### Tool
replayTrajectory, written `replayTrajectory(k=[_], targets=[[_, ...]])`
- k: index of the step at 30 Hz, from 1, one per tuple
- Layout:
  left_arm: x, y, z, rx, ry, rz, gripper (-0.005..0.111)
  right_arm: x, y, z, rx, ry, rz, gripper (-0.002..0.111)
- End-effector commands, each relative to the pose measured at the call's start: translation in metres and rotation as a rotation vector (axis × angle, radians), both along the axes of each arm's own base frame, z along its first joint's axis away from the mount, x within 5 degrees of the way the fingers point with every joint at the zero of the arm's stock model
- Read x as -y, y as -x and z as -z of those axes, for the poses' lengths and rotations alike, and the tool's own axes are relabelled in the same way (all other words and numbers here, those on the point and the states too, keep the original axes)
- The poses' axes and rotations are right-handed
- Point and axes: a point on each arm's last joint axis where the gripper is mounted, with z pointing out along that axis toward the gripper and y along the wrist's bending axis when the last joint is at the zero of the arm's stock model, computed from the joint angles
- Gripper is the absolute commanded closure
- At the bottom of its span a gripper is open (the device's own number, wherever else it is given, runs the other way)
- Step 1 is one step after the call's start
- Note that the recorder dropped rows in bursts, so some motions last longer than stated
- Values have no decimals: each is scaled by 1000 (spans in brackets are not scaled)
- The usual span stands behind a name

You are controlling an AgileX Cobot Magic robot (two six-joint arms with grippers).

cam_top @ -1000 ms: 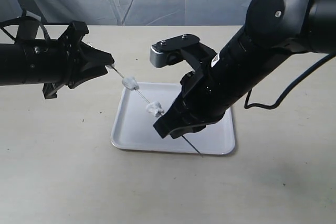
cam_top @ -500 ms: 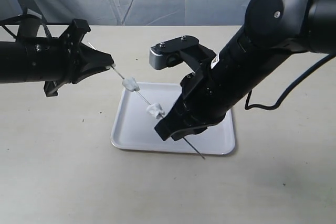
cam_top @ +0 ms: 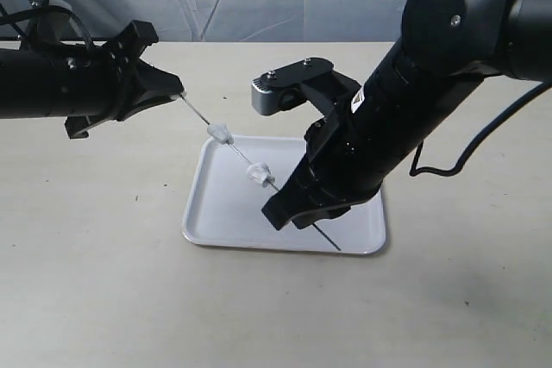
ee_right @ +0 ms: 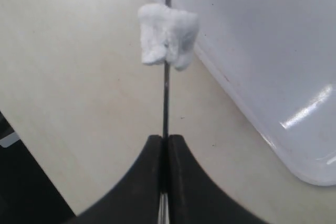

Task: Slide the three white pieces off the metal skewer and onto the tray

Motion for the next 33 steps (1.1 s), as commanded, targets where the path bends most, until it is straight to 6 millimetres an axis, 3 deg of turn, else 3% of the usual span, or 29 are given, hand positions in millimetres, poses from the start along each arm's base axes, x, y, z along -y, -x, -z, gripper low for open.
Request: replayTrajectory(k=[1, 7, 16, 33], targets=[[-32, -21, -5, 34, -164, -294, 107, 17, 20, 6, -165, 170, -107, 109], [-30, -27, -13, 62, -147, -285, 107, 19, 18, 6, -148, 194, -100, 109], [-2, -20, -11, 8, 90, -34, 107, 16, 14, 6, -111, 160, -77, 109], [1, -15, -7, -62, 92, 9, 106, 11, 13, 5, -105, 103, -57, 109]])
